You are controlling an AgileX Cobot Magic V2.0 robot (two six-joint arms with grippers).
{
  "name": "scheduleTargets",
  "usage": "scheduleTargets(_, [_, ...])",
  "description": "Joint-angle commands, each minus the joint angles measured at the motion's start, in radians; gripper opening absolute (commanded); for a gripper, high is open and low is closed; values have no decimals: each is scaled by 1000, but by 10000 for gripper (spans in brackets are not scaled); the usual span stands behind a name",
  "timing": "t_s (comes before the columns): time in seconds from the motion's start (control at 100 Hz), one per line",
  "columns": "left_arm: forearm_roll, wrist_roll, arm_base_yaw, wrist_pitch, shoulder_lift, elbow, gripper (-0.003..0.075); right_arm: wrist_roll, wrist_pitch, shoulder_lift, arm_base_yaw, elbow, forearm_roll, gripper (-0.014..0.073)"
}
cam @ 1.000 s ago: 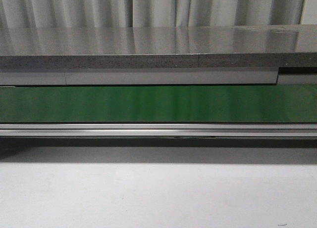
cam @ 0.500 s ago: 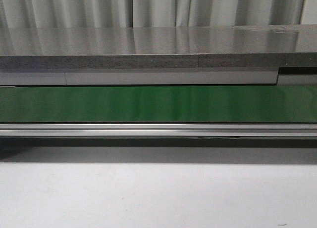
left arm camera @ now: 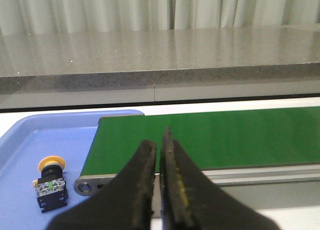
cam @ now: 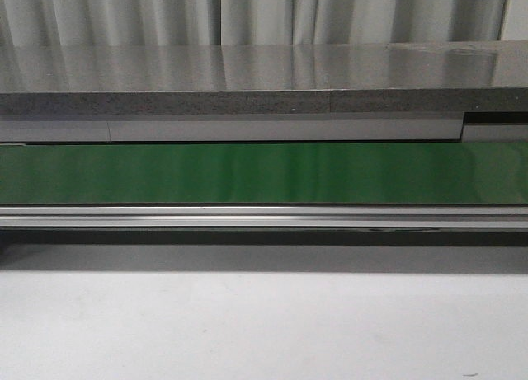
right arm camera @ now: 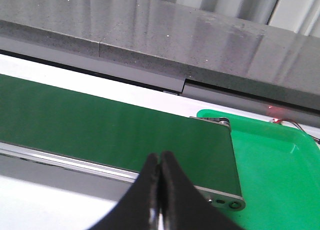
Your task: Move button from right to left
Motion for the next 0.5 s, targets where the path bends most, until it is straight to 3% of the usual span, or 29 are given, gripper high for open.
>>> scheduleTargets(0.0, [1,-11,-5,-93,-37,11,5,-9,-66,11,2,-24,14,-60])
scheduleTargets(0.49, [-13,-11,-5,-74,-130,45,5,-9,-63,11,2,-24,14,-60])
